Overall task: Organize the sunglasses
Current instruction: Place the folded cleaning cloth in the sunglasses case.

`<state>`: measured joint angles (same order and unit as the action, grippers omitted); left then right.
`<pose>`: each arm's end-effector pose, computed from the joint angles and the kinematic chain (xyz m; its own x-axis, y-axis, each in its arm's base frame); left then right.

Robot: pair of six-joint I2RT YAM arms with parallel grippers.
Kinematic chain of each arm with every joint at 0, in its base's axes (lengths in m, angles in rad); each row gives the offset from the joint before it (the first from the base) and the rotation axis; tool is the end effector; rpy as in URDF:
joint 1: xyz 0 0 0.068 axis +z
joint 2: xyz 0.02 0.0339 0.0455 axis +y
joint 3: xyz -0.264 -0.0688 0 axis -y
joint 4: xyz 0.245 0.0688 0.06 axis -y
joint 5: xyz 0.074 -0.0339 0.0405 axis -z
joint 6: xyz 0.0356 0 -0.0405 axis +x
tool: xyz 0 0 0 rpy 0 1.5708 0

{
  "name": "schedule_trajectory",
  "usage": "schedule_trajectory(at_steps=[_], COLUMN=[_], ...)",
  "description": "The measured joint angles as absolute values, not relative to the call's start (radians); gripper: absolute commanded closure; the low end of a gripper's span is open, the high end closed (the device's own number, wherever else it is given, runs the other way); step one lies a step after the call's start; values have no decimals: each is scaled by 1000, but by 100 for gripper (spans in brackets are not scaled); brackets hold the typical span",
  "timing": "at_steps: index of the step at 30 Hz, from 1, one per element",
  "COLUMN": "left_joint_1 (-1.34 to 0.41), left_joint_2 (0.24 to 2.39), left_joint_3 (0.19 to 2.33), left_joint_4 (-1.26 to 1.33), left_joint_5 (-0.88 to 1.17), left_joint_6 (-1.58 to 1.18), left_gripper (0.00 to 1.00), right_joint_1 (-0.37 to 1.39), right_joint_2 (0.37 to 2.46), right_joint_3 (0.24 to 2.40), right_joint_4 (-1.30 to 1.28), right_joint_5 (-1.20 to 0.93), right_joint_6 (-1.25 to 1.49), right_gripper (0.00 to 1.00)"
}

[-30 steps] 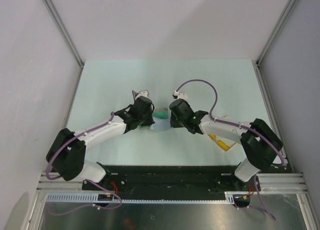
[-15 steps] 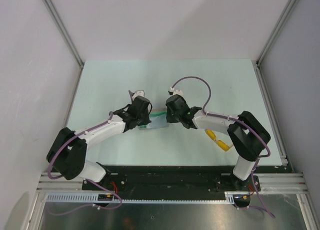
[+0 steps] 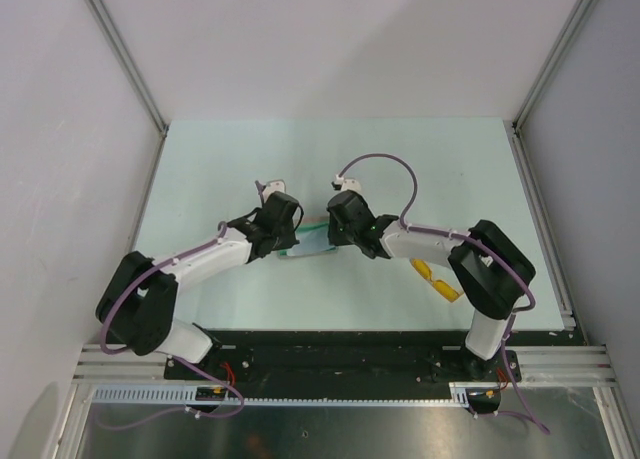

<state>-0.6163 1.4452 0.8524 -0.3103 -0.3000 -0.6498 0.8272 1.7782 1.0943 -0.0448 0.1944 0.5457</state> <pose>0.2432 -0.1593 0.2035 -0.7540 -0.1743 -0.6334 -0.0669 0.9795 -0.1899 0.2646 0.2776 0.1910 -0.7095 -0.0192 -0.7045 -0.2999 0.9128 0.2773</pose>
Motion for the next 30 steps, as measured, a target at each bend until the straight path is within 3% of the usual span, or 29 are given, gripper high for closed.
schedule_trajectory(at_steps=[30], left_joint_1=[-615], left_joint_2=[1536], left_joint_3=[846], left_joint_4=[-270], left_joint_5=[-364], left_joint_6=[-657], left_gripper=[100], right_joint_1=[853], right_joint_2=[1843], right_joint_3=[1104], right_joint_4=[21], right_joint_5=[274], right_joint_6=[537], right_gripper=[100])
